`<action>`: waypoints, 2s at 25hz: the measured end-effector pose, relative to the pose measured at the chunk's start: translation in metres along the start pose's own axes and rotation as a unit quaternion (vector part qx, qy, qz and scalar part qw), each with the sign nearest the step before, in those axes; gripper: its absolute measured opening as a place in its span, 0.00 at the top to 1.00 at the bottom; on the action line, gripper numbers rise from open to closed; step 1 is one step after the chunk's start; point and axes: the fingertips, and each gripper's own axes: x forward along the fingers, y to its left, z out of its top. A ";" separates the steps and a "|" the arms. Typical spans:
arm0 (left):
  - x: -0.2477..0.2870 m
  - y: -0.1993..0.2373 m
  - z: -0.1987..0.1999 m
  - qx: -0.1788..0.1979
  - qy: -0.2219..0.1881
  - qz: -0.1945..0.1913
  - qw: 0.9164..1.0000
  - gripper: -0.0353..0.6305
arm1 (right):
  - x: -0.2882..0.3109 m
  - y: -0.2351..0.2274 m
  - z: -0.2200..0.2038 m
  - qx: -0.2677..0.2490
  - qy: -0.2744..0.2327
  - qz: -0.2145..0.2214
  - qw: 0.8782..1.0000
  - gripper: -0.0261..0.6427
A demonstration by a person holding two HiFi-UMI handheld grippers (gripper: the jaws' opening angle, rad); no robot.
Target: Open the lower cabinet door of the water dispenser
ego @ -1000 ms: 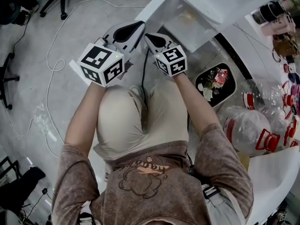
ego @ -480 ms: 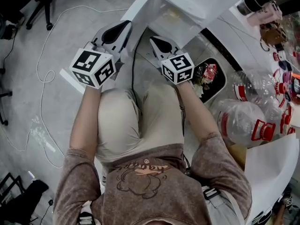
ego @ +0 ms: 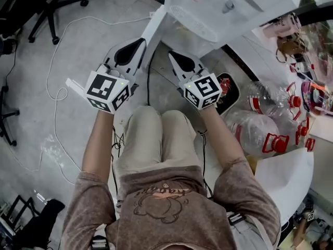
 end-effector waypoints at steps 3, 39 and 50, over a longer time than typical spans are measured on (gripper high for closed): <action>-0.014 0.004 0.043 0.004 0.012 0.007 1.000 0.93 | -0.009 0.012 0.051 0.000 0.006 0.002 1.000 0.95; -0.053 -0.054 0.389 -0.032 0.039 -0.052 0.997 0.93 | -0.130 0.040 0.449 0.033 -0.040 -0.111 0.993 0.95; -0.048 -0.082 0.395 -0.013 0.031 -0.039 0.999 0.93 | -0.174 0.030 0.449 0.034 -0.047 -0.137 0.989 0.95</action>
